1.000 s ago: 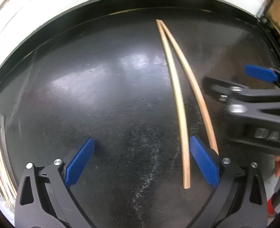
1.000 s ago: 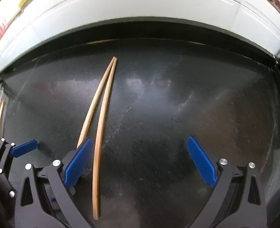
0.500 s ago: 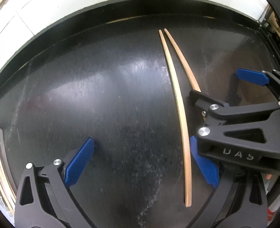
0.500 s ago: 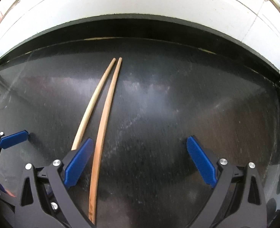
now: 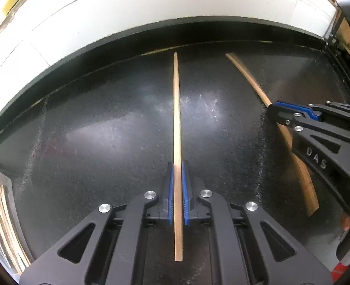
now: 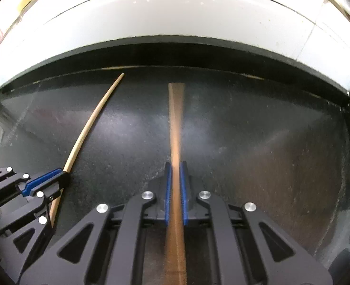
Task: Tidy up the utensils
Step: 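Grasp a chopstick with the right gripper while the left grasps the other, then carry both chopsticks over the clear tray with both grippers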
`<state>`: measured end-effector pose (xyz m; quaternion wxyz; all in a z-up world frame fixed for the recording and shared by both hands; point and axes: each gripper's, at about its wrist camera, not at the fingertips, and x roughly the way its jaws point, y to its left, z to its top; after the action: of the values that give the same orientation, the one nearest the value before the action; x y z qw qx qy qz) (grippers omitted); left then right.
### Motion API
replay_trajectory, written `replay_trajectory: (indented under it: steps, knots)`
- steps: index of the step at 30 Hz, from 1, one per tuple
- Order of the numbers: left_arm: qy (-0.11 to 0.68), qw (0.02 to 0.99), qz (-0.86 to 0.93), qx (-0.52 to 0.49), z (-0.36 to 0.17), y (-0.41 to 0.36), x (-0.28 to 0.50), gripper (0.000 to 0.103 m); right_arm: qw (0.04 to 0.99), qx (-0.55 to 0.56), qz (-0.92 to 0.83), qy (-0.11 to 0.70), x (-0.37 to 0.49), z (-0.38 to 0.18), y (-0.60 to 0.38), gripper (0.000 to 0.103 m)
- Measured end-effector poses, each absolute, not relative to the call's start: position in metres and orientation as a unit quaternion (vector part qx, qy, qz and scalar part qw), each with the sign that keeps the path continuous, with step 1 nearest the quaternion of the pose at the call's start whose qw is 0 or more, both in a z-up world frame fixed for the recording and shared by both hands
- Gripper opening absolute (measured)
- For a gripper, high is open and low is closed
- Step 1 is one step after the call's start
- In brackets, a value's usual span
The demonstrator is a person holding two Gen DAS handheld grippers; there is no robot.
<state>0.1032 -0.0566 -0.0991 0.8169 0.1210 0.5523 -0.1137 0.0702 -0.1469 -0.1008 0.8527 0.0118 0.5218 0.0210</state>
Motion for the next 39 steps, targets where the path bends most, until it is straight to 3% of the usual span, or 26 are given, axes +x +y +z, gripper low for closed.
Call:
replay_trajectory:
  steps: [10, 26, 39]
  knots:
    - [0.557, 0.819, -0.106, 0.088, -0.081, -0.037, 0.086, 0.005, 0.842, 0.082, 0.031, 0.532, 0.054, -0.096, -0.172, 0.007]
    - [0.526, 0.846, -0.068, 0.044, -0.018, 0.01, 0.064, 0.006, 0.859, 0.063, 0.052, 0.506, 0.02, -0.042, -0.162, 0.007]
    - [0.525, 0.851, 0.011, -0.006, -0.002, 0.074, 0.025, 0.006, 0.854, 0.027, 0.119, 0.505, -0.003, -0.024, -0.121, 0.007]
